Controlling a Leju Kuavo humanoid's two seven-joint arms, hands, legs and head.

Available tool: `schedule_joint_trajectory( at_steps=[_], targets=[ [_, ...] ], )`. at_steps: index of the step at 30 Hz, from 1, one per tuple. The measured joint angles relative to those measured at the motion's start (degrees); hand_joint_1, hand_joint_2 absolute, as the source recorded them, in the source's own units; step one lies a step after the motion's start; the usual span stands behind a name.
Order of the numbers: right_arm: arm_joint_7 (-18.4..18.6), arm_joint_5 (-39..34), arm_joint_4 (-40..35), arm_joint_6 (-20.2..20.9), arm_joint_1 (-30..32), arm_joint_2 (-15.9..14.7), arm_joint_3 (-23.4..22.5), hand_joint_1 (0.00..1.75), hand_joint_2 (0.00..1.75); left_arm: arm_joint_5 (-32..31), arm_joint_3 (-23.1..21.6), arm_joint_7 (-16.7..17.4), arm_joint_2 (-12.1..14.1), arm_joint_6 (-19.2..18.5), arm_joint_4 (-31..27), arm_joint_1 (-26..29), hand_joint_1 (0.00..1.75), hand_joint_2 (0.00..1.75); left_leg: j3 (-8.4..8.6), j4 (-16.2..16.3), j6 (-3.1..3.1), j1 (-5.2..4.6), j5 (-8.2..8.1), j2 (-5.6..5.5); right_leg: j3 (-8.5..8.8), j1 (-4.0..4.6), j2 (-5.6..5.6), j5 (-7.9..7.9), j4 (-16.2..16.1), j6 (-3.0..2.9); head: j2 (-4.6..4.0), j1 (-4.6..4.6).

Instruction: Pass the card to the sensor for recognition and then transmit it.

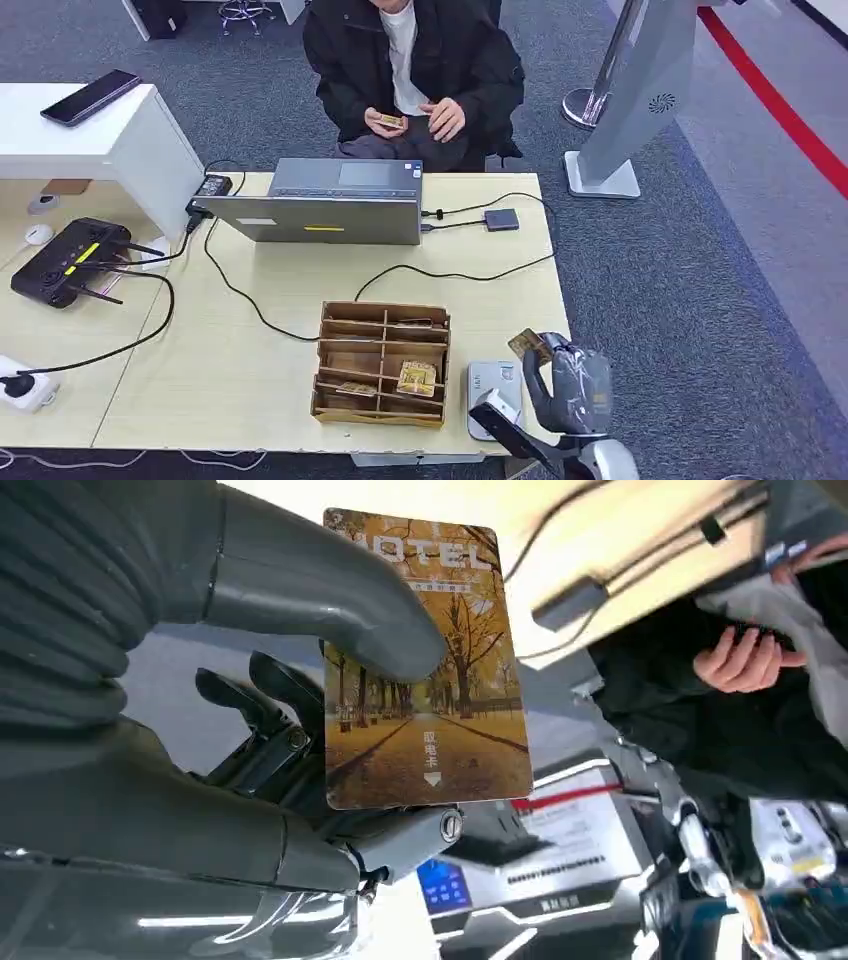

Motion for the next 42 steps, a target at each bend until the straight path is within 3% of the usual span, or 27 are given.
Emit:
schedule_joint_trajectory(
  at_steps=[20,42],
  targets=[
    [-5.09,3.89,-5.84,-4.20,-1.37,1.35,-0.22,1.75,1.75,-0.15,-1.77,0.02,-0.02,0.00,0.00,-0.41,0.00,0.00,-0.01,0.00,0.00,0.00,0.00,0.00,0.00,0.00,0.00,0.00,0.00,0.00,0.00,-0.02],
    [-7.30,4.81,-6.17,-3.52,-8.48,2.73,2.42,1.75,1.75,-0.92,-4.17,0.90,-0.04,-0.39,0.00,-0.72,0.00,0.00,-0.03,0.00,0.00,0.01,0.00,0.01,0.00,0.00,0.01,0.00,0.01,0.00,0.00,0.00]
  ],
)
